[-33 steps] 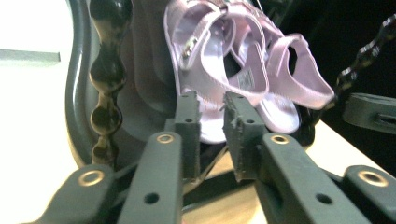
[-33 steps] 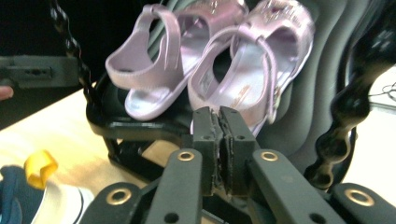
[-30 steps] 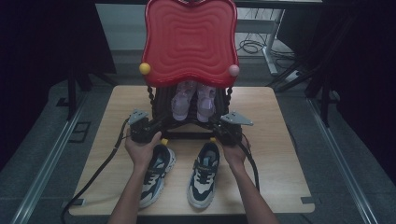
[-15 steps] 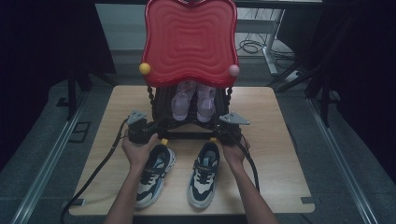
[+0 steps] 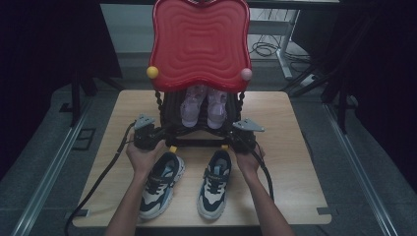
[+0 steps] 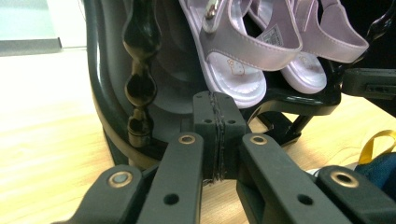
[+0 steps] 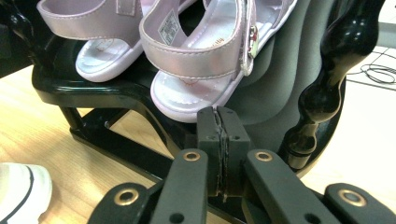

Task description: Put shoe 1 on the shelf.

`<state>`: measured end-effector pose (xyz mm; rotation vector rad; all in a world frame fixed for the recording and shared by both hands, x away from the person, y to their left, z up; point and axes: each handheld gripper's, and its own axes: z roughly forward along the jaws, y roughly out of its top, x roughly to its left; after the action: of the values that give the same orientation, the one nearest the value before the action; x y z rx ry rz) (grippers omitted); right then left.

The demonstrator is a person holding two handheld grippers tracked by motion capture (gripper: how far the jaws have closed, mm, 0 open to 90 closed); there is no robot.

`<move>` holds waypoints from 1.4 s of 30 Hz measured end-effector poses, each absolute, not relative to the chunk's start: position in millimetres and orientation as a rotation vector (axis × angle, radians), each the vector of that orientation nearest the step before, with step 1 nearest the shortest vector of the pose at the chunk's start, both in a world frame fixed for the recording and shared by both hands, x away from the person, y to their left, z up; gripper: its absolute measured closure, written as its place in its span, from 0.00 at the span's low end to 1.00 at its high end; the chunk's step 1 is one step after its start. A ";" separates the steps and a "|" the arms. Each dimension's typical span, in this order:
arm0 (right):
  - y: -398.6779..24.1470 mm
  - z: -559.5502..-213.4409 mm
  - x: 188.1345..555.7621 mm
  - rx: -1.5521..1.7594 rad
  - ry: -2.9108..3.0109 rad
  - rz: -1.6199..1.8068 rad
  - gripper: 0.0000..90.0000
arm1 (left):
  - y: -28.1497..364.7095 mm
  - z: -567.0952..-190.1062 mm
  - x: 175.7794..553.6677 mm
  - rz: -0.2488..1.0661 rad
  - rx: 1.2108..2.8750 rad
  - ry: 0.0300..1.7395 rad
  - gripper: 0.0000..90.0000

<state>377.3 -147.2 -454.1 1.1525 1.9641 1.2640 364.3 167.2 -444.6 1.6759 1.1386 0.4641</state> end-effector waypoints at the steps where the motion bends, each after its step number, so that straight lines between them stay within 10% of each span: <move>1: -147.5 -453.6 376.7 1.150 1.966 1.267 0.98 | 168.4 -443.4 363.6 0.465 1.679 1.133 0.99; 42: -194.0 -464.3 321.0 1.058 2.049 1.368 0.98 | 211.1 -456.1 301.0 0.371 1.805 1.100 0.98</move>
<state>321.0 -194.0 -464.3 1.0580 2.0492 1.3679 301.0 211.1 -456.1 1.8053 1.1004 0.3712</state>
